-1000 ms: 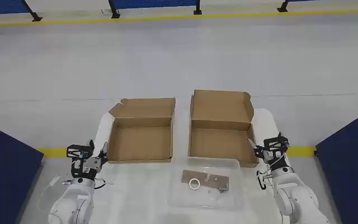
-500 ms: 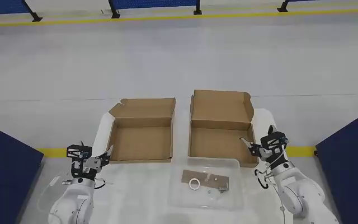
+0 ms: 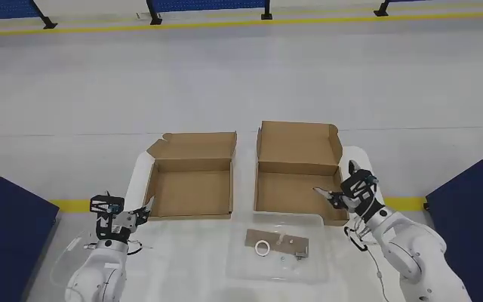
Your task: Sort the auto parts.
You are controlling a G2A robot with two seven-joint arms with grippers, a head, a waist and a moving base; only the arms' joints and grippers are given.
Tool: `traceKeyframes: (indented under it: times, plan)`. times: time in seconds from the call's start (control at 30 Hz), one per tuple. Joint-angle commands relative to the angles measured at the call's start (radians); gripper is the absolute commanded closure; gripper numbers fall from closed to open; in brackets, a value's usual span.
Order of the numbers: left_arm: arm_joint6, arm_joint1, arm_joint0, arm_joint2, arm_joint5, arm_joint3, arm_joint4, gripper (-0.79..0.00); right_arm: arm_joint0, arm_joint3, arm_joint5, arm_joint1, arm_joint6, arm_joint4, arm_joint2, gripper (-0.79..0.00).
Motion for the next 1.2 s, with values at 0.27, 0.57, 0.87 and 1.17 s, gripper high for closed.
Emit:
traceKeyframes:
  times: [0.27,0.57,0.87,1.17]
  plan:
    - [0.0,0.0,0.0,0.0,0.0,0.0,0.0,-0.785,0.007,-0.007,-0.019,0.001,0.016,0.001,-0.001,-0.785]
    - [0.0,0.0,0.0,0.0,0.0,0.0,0.0,-0.785,0.105,-0.061,-0.268,0.024,0.196,0.0,-0.025,-0.785]
    - [0.0,0.0,0.0,0.0,0.0,0.0,0.0,-0.785,0.225,-0.042,-0.356,0.034,0.422,0.062,-0.127,-0.785]
    - [0.0,0.0,0.0,0.0,0.0,0.0,0.0,-0.785,0.224,-0.052,-0.353,0.034,0.408,0.06,-0.13,-0.785]
